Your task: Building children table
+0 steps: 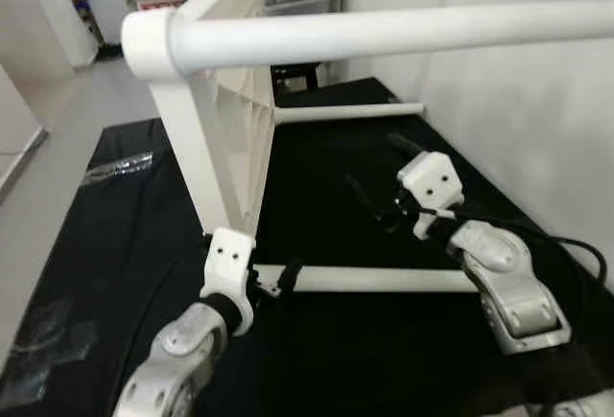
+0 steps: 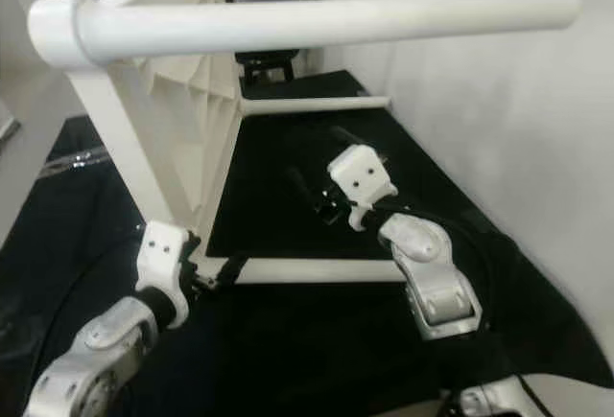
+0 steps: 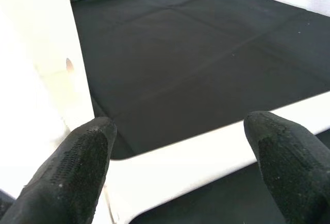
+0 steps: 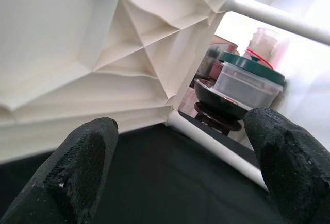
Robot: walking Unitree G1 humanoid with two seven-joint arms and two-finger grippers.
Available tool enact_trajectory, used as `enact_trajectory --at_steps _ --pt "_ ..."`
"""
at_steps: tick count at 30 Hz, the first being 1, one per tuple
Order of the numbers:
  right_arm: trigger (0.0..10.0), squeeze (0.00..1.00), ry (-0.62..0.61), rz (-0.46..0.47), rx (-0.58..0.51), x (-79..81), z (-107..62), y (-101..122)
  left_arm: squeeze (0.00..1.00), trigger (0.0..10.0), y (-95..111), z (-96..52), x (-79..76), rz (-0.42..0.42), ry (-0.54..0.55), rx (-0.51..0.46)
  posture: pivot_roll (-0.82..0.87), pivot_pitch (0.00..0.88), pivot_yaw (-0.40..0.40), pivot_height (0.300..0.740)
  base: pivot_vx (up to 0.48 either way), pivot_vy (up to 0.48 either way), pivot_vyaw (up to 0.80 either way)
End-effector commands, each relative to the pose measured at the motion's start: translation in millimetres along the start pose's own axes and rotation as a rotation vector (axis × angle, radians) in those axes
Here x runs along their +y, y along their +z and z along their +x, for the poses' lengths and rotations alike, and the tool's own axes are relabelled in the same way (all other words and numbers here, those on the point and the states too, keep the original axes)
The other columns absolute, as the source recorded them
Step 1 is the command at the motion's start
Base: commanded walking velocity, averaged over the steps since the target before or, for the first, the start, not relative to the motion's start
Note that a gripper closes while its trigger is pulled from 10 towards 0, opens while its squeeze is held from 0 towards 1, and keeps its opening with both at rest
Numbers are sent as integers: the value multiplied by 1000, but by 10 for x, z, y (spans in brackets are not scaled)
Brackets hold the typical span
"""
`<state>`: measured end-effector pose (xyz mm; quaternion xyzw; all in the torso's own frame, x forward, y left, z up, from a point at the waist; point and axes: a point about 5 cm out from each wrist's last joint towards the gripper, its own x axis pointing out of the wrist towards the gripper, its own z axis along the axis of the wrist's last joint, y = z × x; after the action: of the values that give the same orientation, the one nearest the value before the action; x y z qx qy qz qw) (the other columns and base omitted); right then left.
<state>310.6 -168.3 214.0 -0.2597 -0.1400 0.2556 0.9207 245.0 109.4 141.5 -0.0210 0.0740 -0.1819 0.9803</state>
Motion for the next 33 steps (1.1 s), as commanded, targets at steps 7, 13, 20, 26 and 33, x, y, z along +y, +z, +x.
enact_trajectory --at_steps 7,13,20,26,33 --pt "10000 0 160 -237 2 -216 -322 295 0 1686 -174 12 204 18 52 85 -48 21 67 740 0 0 0" --pt "10000 0 166 -371 -11 -463 -589 572 0 0 -207 -6 218 -6 56 100 -73 31 92 740 0 0 0" --pt "10000 0 -75 -791 -65 -799 -878 1178 0 0 -201 51 329 -37 76 105 -124 32 144 740 0 0 0" --pt "10000 0 -151 -914 -81 -877 -901 1325 0 0 -185 78 347 -40 81 96 -127 29 145 740 0 0 0" --pt "10000 0 -133 -922 -105 -840 -613 1327 0 6549 -158 112 332 -48 96 71 -126 21 125 740 0 0 0"
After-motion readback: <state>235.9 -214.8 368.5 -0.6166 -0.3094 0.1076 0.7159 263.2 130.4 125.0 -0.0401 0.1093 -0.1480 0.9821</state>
